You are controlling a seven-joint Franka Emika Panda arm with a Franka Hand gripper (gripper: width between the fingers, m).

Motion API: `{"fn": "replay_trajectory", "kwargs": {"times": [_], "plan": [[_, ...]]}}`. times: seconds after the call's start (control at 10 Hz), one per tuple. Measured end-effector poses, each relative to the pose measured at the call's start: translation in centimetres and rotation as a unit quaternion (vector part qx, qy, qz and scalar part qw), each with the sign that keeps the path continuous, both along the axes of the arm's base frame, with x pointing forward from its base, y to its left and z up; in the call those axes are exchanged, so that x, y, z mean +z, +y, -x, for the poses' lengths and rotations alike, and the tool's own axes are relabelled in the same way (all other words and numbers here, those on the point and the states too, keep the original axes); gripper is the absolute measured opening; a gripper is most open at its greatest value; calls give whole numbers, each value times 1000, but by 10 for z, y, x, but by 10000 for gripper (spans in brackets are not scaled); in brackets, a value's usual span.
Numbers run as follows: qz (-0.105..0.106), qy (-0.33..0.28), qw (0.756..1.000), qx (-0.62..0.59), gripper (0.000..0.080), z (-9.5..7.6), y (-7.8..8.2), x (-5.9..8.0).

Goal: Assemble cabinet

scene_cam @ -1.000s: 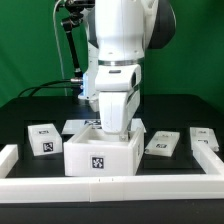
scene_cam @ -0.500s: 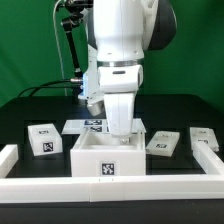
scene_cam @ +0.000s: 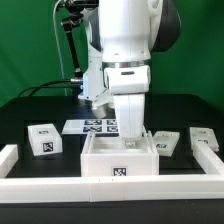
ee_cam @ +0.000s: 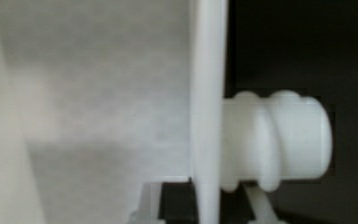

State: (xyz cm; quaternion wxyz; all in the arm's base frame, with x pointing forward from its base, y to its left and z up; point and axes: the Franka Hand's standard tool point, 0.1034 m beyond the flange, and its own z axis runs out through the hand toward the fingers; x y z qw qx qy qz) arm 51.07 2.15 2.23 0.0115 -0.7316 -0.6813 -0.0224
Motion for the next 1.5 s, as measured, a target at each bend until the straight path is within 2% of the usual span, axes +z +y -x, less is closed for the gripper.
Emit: {"fn": "replay_trajectory", "kwargs": {"times": [0.1, 0.8, 1.0, 1.5], "plan": [[0, 0, 1000, -1, 34, 0, 1, 0], [-11, 6, 1000, 21, 34, -10, 71, 0], [-13, 8, 1000, 17, 34, -10, 86, 0], [-9, 20, 1000, 11, 34, -11, 87, 1]]}}
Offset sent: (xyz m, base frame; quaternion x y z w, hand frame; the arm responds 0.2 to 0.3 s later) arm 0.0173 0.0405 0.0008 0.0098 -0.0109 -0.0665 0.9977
